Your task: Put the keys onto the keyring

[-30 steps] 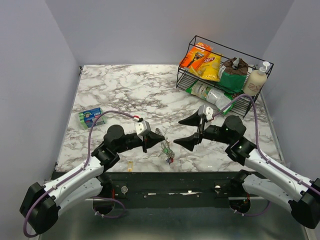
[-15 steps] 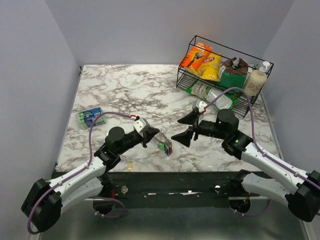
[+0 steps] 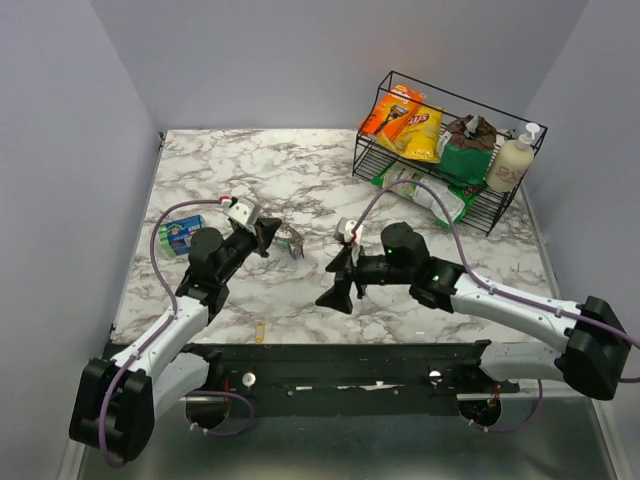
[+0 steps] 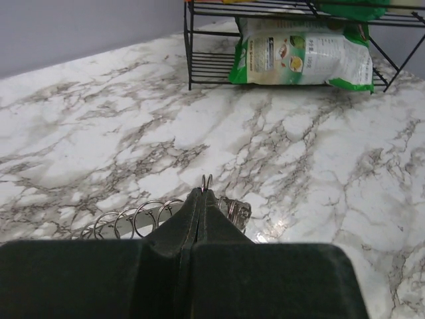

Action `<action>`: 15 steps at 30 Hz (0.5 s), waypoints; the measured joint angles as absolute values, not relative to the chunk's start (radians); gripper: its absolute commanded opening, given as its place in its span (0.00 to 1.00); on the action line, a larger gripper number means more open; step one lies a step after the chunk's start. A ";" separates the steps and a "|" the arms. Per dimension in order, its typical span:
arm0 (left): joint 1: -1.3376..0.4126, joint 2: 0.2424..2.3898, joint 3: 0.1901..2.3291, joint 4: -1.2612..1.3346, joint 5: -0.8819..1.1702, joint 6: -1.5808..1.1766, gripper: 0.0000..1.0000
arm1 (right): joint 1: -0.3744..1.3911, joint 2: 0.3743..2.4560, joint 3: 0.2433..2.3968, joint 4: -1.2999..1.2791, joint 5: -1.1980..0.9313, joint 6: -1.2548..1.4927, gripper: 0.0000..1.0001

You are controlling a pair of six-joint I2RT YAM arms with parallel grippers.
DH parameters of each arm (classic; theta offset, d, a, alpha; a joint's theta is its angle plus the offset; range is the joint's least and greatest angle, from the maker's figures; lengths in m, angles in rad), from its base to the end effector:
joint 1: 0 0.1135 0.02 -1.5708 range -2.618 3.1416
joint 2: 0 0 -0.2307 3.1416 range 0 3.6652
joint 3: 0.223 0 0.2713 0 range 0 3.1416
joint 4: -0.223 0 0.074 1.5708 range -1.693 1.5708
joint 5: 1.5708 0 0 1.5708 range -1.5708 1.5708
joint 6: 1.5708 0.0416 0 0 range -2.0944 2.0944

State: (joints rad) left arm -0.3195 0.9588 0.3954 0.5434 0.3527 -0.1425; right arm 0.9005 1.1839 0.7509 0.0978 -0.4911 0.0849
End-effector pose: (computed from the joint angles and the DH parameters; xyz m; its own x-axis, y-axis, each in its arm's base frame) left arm 0.2387 -0.0941 0.2095 -0.1072 -0.1049 -0.9887 0.6136 0.7754 -0.1488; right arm 0.1727 0.2495 0.2342 -0.2857 -0.2400 -0.9278 -0.9469 0.2200 0.2347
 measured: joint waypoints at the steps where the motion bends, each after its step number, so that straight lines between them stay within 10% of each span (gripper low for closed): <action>1: -0.309 0.959 0.408 0.540 0.351 -0.146 0.00 | 0.921 1.213 0.765 0.094 -0.484 0.077 1.00; 15: -0.268 0.929 0.722 0.235 0.320 -0.167 0.00 | 1.096 1.703 0.976 0.168 -0.534 -0.020 0.77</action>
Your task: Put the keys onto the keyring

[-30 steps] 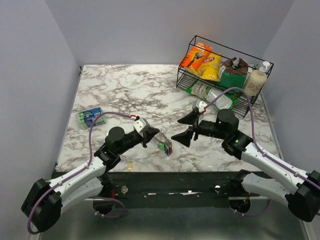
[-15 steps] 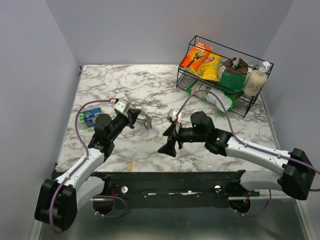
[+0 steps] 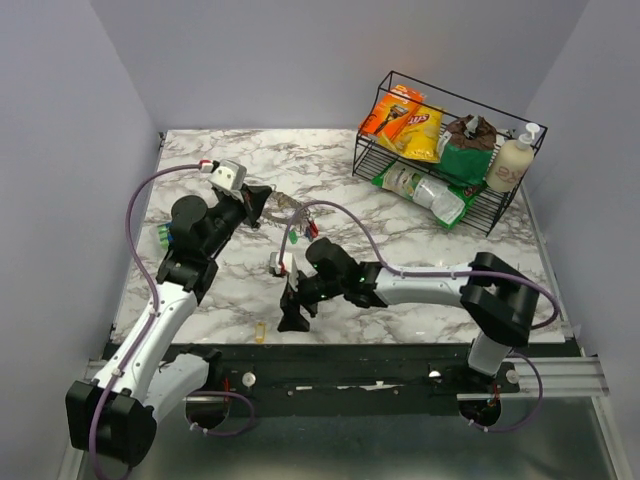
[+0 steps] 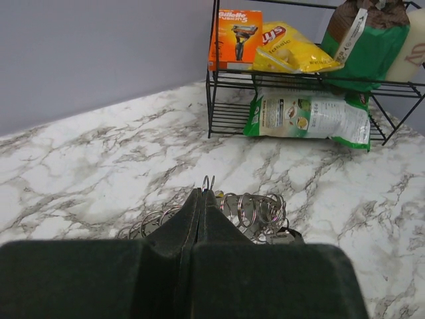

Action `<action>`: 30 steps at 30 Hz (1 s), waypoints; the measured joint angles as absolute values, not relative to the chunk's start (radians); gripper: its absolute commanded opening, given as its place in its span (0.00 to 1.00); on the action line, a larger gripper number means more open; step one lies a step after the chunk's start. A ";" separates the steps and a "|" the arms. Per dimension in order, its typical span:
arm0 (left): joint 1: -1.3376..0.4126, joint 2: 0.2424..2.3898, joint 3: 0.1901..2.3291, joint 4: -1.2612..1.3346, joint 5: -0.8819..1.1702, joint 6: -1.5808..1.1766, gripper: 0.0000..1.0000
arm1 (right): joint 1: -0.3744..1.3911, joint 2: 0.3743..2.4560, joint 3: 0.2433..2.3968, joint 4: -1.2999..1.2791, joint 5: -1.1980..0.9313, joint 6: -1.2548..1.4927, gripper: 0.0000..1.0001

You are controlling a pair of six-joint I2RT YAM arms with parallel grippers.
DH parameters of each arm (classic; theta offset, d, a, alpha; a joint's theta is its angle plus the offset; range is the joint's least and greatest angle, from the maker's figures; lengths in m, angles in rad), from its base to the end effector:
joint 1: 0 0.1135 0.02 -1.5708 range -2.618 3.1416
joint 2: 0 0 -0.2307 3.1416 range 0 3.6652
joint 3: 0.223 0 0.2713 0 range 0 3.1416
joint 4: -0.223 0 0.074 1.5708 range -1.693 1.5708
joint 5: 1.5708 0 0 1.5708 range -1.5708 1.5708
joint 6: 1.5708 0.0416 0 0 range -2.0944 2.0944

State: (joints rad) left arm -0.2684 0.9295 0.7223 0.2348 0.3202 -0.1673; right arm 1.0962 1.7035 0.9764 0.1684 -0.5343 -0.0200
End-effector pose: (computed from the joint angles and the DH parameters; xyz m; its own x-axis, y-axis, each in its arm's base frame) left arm 0.2537 -0.0834 0.3058 -0.0662 -0.1457 -0.9871 0.5518 0.8189 -0.1579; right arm 0.1554 0.3487 0.1529 -0.2229 -0.4716 -0.8532 -0.9675 -0.0002 0.2529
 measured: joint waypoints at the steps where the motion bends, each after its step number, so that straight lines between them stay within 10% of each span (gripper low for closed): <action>1: -0.268 0.927 0.744 0.209 0.316 -0.170 0.00 | 1.101 1.739 1.005 0.176 -0.543 -0.022 0.75; 30: -0.267 0.903 0.842 0.006 0.307 -0.193 0.00 | 1.166 2.069 1.304 0.094 -0.490 -0.062 0.58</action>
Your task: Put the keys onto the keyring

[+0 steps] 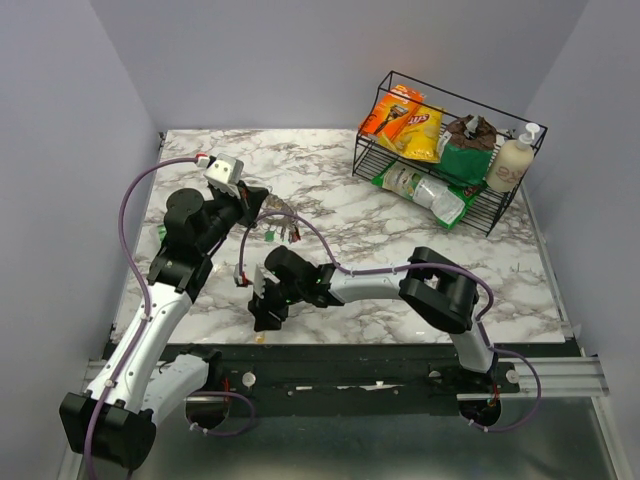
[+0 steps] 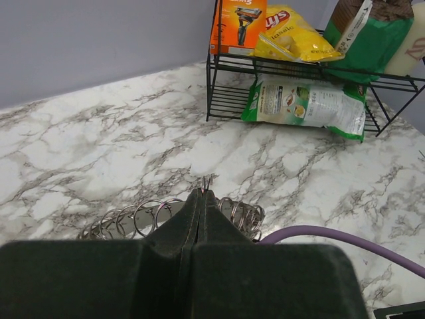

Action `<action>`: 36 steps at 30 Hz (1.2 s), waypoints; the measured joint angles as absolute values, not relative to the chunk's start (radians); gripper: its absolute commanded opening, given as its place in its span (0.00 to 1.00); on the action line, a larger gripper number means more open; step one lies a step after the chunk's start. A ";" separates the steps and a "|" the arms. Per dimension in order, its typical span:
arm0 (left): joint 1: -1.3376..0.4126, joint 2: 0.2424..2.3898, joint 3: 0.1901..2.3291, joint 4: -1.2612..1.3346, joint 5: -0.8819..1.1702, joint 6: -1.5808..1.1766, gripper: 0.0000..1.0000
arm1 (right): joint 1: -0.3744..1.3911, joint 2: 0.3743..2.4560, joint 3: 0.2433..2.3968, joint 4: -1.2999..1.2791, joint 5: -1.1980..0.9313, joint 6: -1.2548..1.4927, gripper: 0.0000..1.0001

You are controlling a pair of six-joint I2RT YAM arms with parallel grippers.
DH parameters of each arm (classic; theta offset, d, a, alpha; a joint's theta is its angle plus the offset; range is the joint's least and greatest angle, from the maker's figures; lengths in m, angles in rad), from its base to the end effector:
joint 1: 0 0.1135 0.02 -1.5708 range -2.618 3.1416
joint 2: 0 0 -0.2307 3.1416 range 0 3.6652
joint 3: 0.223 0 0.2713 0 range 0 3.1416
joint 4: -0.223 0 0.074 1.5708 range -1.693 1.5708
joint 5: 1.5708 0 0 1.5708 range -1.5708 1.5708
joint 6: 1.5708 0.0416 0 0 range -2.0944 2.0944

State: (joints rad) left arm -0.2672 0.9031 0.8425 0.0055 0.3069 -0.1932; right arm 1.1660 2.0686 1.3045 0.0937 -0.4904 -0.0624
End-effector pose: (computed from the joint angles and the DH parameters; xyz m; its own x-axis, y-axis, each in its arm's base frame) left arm 0.2459 -0.0803 0.3323 -0.1563 -0.1470 -0.9767 0.5224 0.8270 -0.2080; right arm 0.1590 0.4208 0.1077 -0.1846 -0.5705 -0.8003 -0.9696 -0.0274 0.2432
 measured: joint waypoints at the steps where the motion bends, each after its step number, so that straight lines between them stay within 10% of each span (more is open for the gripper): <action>1: -0.267 0.903 0.842 0.006 0.307 -0.193 0.00 | 1.166 2.069 1.304 0.093 -0.482 -0.062 0.58; 24: -0.265 0.900 0.842 0.005 0.327 -0.191 0.00 | 1.166 2.086 1.308 0.058 -0.400 -0.077 0.48; 30: -0.264 0.897 0.842 0.005 0.327 -0.187 0.00 | 1.166 2.099 1.322 0.054 -0.386 -0.079 0.14; 36: -0.264 0.891 0.842 0.005 0.327 -0.183 0.00 | 1.166 2.102 1.327 0.050 -0.377 -0.081 0.01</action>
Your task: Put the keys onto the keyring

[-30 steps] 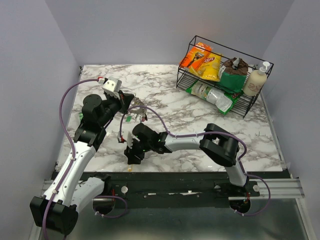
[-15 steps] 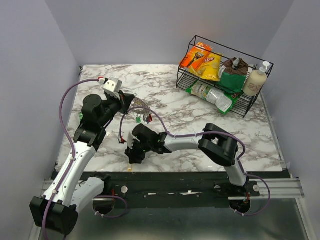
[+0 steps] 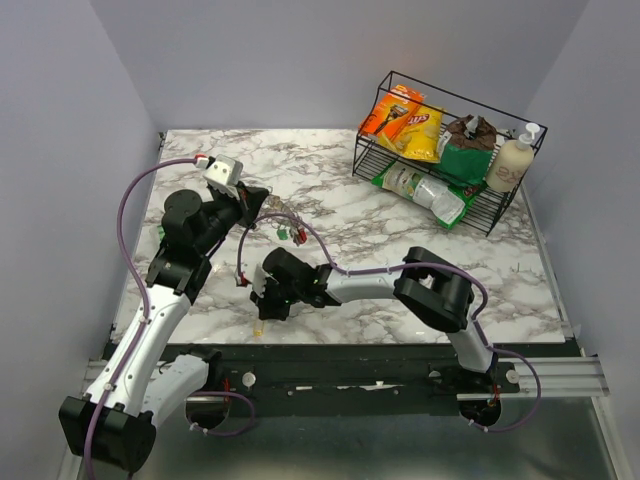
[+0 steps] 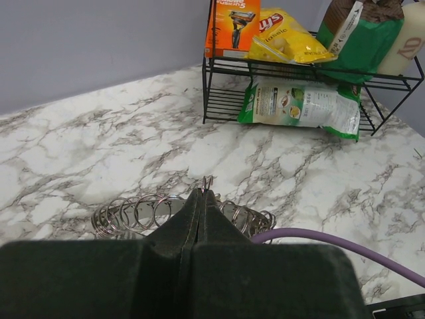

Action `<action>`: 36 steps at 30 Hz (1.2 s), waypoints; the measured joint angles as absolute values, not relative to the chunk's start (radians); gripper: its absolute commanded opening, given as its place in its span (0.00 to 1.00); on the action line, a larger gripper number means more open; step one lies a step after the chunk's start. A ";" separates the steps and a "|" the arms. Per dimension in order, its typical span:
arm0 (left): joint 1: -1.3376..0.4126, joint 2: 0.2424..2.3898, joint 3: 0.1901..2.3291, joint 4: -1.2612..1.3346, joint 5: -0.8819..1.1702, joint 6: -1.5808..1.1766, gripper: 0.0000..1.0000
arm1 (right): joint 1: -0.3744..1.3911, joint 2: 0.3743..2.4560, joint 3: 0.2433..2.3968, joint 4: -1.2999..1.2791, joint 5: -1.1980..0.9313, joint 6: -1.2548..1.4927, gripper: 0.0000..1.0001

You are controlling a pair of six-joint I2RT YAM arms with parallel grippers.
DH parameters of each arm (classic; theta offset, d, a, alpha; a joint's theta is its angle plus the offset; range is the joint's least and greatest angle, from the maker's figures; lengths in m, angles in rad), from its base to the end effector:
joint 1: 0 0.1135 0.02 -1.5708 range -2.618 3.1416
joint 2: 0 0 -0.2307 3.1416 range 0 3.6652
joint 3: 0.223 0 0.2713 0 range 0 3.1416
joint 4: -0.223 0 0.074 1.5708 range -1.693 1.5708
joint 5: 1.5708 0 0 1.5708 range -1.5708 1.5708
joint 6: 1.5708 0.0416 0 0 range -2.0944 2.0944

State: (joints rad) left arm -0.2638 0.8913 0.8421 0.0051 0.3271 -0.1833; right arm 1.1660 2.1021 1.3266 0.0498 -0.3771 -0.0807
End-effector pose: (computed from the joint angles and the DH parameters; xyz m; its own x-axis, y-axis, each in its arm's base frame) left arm 0.2432 -0.0795 0.3349 -0.1433 -0.1401 -0.9797 0.5397 0.8187 -0.1960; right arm 0.1640 0.4216 0.0952 -0.1829 -0.6171 -0.7653 -0.9810 0.0634 0.1833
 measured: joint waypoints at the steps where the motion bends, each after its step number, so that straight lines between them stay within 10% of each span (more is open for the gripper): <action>1: -0.264 0.889 0.842 0.005 0.327 -0.183 0.00 | 1.166 2.101 1.326 0.050 -0.373 -0.081 0.01; 36: -0.435 0.914 0.701 0.047 0.445 -0.099 0.00 | 1.028 1.268 0.829 -0.036 -0.002 -0.255 0.00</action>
